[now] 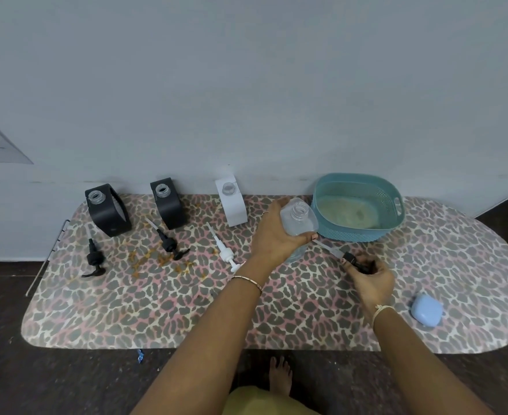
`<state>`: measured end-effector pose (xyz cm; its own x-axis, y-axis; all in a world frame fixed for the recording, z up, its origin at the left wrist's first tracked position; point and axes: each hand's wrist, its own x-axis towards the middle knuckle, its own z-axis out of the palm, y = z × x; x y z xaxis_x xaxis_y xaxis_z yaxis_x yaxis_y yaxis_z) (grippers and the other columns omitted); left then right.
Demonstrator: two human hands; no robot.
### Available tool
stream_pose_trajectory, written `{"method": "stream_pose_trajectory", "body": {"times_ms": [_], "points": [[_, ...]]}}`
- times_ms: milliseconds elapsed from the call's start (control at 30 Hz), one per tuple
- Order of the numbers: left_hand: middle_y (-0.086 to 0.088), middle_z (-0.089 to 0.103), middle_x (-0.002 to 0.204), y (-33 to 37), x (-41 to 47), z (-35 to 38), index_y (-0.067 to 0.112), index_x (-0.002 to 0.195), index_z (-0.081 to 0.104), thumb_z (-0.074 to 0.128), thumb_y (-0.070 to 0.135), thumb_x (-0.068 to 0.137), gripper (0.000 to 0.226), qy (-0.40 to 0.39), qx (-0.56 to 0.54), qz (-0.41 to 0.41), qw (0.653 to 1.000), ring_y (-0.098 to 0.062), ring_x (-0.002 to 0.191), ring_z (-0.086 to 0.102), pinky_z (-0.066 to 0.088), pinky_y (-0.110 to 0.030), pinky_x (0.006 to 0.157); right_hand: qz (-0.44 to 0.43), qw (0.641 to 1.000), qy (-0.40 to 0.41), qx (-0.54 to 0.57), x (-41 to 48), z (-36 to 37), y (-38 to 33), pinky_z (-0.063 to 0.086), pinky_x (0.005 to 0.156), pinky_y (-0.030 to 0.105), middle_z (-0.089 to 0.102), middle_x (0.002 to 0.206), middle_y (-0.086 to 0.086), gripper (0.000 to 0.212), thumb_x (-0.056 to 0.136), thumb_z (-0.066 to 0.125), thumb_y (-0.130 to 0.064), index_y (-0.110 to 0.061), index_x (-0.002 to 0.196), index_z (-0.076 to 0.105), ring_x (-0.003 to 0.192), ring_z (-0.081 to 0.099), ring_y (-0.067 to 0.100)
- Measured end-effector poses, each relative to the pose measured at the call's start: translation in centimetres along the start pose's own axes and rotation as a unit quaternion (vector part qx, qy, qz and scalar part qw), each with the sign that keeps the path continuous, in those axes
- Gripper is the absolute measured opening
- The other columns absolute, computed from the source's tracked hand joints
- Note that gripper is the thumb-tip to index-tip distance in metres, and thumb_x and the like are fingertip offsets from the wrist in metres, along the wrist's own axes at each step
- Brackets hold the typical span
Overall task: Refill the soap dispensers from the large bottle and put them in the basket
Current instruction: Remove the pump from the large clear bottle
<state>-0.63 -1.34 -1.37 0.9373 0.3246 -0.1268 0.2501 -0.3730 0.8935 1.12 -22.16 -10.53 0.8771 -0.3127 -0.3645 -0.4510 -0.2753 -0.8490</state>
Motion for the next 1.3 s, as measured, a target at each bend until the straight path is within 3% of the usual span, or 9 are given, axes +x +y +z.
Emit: {"method": "stream_pose_trajectory", "body": {"times_ms": [100,267,467,867,1200,1300], "points": [[0.007,0.057,0.109,-0.1,0.1,0.1,0.025,0.111,0.041,0.09,0.031,0.06,0.07,0.001,0.001,-0.002,1.0,-0.014,0.104,0.057,0.05,-0.036,0.091,-0.011,1.0,-0.002,-0.007,0.1,0.2,0.0,0.054,0.086,0.041,0.071,0.09,0.001,0.033,0.065,0.089,-0.029,-0.02,0.089,0.067,0.086,0.067,0.024],[0.006,0.056,0.11,-0.2,0.3,0.1,0.024,0.112,0.042,0.09,0.031,0.06,0.071,0.001,0.004,-0.001,1.0,-0.016,0.106,0.056,0.049,-0.035,0.092,-0.025,1.0,-0.009,-0.015,-0.1,0.7,-0.6,0.048,0.084,0.029,0.068,0.094,0.001,0.033,0.072,0.084,-0.019,-0.014,0.099,0.067,0.088,0.063,0.02],[0.004,0.057,0.113,-0.3,0.4,0.3,0.021,0.115,0.043,0.089,0.032,0.06,0.074,0.002,0.01,-0.003,1.0,-0.016,0.107,0.056,0.05,-0.037,0.092,-0.022,0.999,-0.026,-0.03,0.5,1.0,-0.2,0.051,0.091,0.036,0.069,0.095,0.002,0.033,0.073,0.084,-0.02,-0.013,0.1,0.067,0.09,0.064,0.022],[0.001,0.057,0.123,-0.2,0.3,0.3,0.017,0.129,0.042,0.089,0.03,0.061,0.084,0.005,0.002,-0.004,1.0,-0.016,0.113,0.054,0.047,-0.033,0.096,-0.006,0.998,-0.024,-0.052,1.7,1.7,0.7,0.052,0.092,0.039,0.07,0.096,0.003,0.036,0.072,0.084,-0.019,-0.013,0.103,0.068,0.092,0.065,0.024],[0.001,0.057,0.12,-0.2,0.3,0.3,0.019,0.123,0.043,0.09,0.031,0.06,0.08,0.009,0.01,-0.013,1.0,-0.016,0.111,0.055,0.048,-0.033,0.094,-0.017,0.997,-0.029,-0.069,2.3,1.8,1.5,0.052,0.093,0.042,0.071,0.096,0.003,0.031,0.072,0.084,-0.016,-0.016,0.098,0.068,0.092,0.066,0.023],[0.002,0.056,0.122,-0.1,0.2,0.3,0.018,0.126,0.043,0.089,0.031,0.061,0.081,0.01,0.011,-0.012,1.0,-0.012,0.109,0.052,0.045,-0.027,0.092,-0.016,0.997,-0.03,-0.068,2.4,1.8,1.9,0.053,0.093,0.041,0.071,0.096,0.001,0.031,0.072,0.084,-0.016,-0.017,0.098,0.069,0.093,0.067,0.021]]}}
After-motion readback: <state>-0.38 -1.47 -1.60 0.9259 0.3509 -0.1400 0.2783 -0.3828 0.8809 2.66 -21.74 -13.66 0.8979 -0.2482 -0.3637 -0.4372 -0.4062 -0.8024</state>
